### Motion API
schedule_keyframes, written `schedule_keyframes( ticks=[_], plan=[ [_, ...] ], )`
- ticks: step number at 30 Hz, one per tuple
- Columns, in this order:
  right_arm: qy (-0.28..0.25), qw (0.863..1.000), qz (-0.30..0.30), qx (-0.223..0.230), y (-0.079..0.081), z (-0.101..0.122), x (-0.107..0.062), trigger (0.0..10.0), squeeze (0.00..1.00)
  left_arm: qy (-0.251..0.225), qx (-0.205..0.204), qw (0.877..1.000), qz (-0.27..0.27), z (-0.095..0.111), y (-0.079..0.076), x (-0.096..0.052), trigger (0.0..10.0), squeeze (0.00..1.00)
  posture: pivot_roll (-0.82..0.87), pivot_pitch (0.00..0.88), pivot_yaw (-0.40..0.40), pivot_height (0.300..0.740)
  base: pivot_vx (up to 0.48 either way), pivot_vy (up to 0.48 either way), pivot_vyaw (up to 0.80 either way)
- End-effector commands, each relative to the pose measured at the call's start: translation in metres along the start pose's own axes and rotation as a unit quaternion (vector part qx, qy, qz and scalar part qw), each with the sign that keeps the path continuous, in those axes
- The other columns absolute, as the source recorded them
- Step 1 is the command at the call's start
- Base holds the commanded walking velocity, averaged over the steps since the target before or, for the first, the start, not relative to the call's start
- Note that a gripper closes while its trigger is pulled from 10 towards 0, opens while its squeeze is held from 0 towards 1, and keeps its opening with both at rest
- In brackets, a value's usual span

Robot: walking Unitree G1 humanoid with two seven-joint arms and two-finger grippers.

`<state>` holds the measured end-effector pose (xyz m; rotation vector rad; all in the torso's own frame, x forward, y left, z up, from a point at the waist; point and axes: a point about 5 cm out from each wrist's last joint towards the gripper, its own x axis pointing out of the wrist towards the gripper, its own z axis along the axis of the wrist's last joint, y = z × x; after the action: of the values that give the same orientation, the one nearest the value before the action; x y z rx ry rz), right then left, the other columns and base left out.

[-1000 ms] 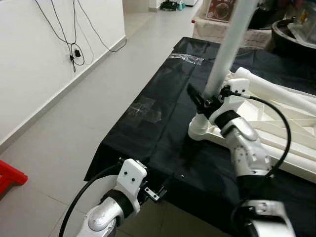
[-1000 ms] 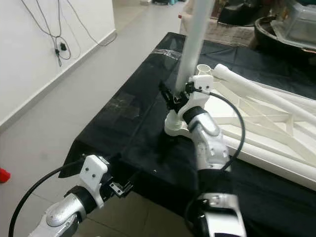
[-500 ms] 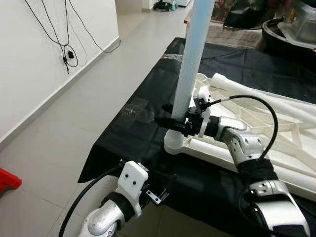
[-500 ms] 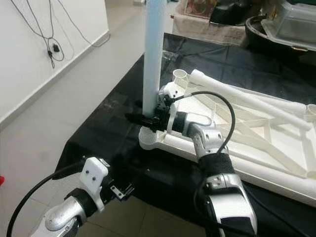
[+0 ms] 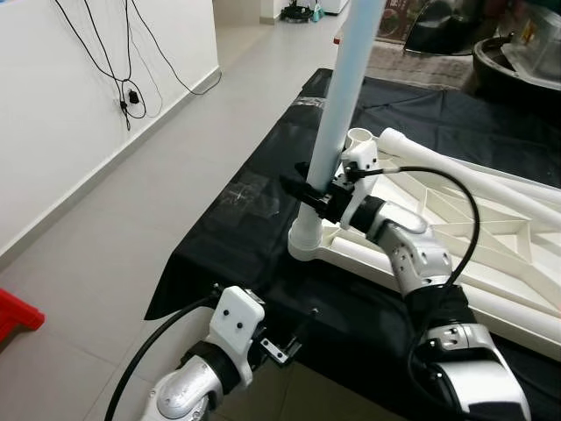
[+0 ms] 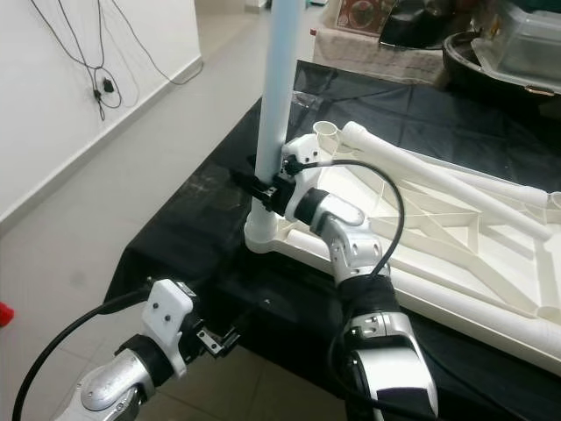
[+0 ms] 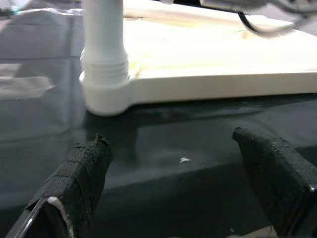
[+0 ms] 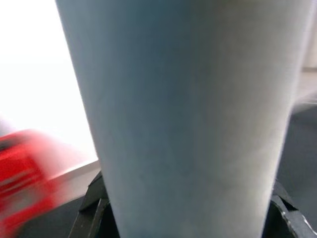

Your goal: Building children table

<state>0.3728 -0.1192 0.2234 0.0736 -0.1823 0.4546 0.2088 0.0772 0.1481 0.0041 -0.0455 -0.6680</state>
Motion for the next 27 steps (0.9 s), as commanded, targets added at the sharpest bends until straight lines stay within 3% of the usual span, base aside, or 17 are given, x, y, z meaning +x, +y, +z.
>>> schedule_keyframes(
  ticks=[1, 3, 4, 6, 9, 12, 16, 17, 21, 22, 23, 27],
  plan=[
    [0.012, 0.986, -0.165, 0.030, -0.030, -0.012, -0.017, 0.0, 0.00, 0.012, -0.004, 1.000, -0.002, -0.006, 0.000, -0.002, 10.0, 0.00, 0.11, 0.137, -0.032, 0.740, 0.000, 0.000, 0.00],
    [0.011, 0.964, -0.265, 0.020, -0.030, -0.013, -0.031, 0.0, 0.00, 0.013, -0.005, 1.000, -0.003, -0.006, 0.000, -0.002, 10.0, 0.00, 0.11, 0.133, -0.029, 0.740, 0.000, 0.000, 0.00],
    [0.011, 0.964, -0.265, 0.020, -0.030, -0.013, -0.031, 0.0, 0.00, 0.013, -0.005, 1.000, -0.003, -0.006, 0.000, -0.002, 10.0, 0.00, 0.11, 0.133, -0.029, 0.740, 0.000, 0.000, 0.00],
    [0.006, 0.933, -0.360, 0.028, -0.025, -0.012, -0.043, 0.0, 0.00, 0.014, -0.004, 1.000, -0.003, -0.006, 0.000, -0.001, 10.0, 0.00, 0.11, 0.135, -0.033, 0.740, 0.000, 0.000, 0.00],
    [0.004, 0.923, -0.382, 0.036, -0.019, -0.011, -0.044, 0.0, 0.00, 0.014, -0.004, 1.000, -0.003, -0.006, 0.000, -0.001, 10.0, 0.00, 0.12, 0.136, -0.033, 0.740, 0.000, 0.000, 0.00],
    [0.004, 0.910, -0.410, 0.059, 0.003, -0.011, -0.034, 0.0, 0.00, 0.014, -0.003, 1.000, -0.003, -0.006, 0.001, -0.001, 10.0, 0.00, 0.12, 0.139, -0.034, 0.740, 0.000, 0.000, 0.00],
    [0.006, 0.906, -0.418, 0.063, 0.012, -0.011, -0.030, 0.0, 0.00, 0.014, -0.003, 1.000, -0.003, -0.006, 0.001, 0.000, 10.0, 0.00, 0.12, 0.141, -0.037, 0.740, 0.000, 0.000, 0.00],
    [0.003, 0.909, -0.413, 0.064, 0.015, -0.011, -0.028, 10.0, 0.00, 0.014, -0.003, 1.000, -0.003, -0.006, 0.000, 0.000, 10.0, 0.00, 0.12, 0.143, -0.035, 0.740, 0.000, 0.000, 0.00],
    [-0.004, 0.915, -0.398, 0.065, 0.019, -0.010, -0.027, 10.0, 0.00, 0.014, -0.004, 1.000, -0.003, -0.006, 0.000, 0.000, 10.0, 0.00, 0.11, 0.145, -0.036, 0.740, 0.000, 0.000, 0.00],
    [-0.014, 0.922, -0.381, 0.070, 0.020, -0.009, -0.027, 10.0, 1.00, 0.014, -0.005, 1.000, -0.003, -0.007, 0.000, 0.000, 10.0, 0.00, 0.11, 0.147, -0.036, 0.740, 0.000, 0.000, 0.00],
    [-0.014, 0.922, -0.381, 0.070, 0.020, -0.009, -0.027, 10.0, 1.00, 0.014, -0.005, 1.000, -0.003, -0.007, 0.000, 0.000, 10.0, 0.00, 0.11, 0.147, -0.036, 0.740, 0.000, 0.000, 0.00],
    [-0.050, 0.950, -0.299, 0.076, 0.009, -0.003, -0.026, 10.0, 1.00, 0.014, -0.005, 1.000, -0.004, -0.007, 0.000, 0.001, 10.0, 0.00, 0.11, 0.150, -0.034, 0.740, 0.000, 0.000, 0.00]
  ],
)
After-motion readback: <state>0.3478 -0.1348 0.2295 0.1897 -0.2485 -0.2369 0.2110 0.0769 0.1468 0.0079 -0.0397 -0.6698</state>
